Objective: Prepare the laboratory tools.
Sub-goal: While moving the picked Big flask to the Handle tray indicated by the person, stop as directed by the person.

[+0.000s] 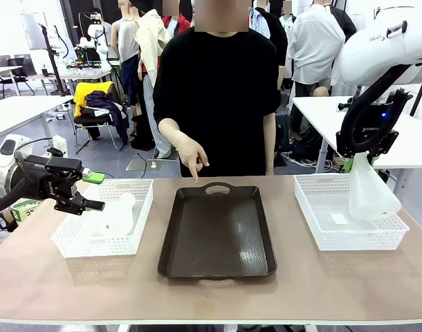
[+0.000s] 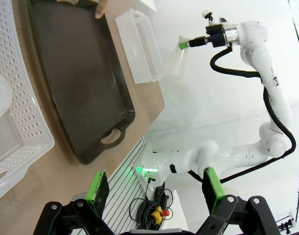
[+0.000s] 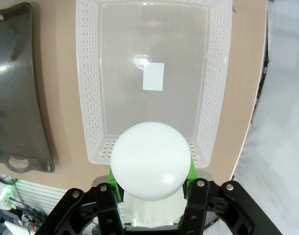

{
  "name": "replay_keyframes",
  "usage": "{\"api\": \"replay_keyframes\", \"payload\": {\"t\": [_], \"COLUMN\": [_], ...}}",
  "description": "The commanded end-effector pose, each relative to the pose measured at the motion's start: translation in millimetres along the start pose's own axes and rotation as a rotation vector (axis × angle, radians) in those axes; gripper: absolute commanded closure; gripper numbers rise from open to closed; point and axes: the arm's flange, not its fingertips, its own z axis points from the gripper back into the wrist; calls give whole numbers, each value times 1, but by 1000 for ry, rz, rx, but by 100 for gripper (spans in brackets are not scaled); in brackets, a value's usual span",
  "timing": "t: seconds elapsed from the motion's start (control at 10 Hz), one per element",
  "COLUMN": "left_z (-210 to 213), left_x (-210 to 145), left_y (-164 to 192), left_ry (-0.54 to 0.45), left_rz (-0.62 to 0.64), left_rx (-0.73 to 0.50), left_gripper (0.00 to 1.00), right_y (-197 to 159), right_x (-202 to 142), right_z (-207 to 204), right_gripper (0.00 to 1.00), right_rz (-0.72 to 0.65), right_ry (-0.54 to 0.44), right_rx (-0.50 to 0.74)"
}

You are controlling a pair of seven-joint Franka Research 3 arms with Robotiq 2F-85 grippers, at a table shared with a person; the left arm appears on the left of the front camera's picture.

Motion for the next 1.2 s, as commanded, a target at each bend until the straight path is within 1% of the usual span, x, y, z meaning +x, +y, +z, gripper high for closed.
{"api": "replay_keyframes", "payload": {"t": [0.0,0.5,0.6,0.7,0.9,1.1], "left_z": [-1,-1,-1,-1,-1,-1], "left_x": [-1,-1,-1,-1,-1,-1], "left_y": [1,1,1,1,1,1], "left_ry": [-20,-20,-20,-20,-20,-20], "left_rz": [-23,-23,-23,-23,-23,-23], "left_rx": [-23,-23,-23,-23,-23,-23], "left_gripper": [0,0,0,0,0,0], "right_y": [0,0,12,32,74,122], "right_x": [1,0,0,-1,-8,-10], "right_z": [1,0,6,19,45,61], "right_gripper": [100,100,100,100,100,100], "right_rz": [-13,0,-4,5,68,137], "right_ry": [-2,0,11,10,-2,27], "right_rx": [0,0,4,36,47,125]}}
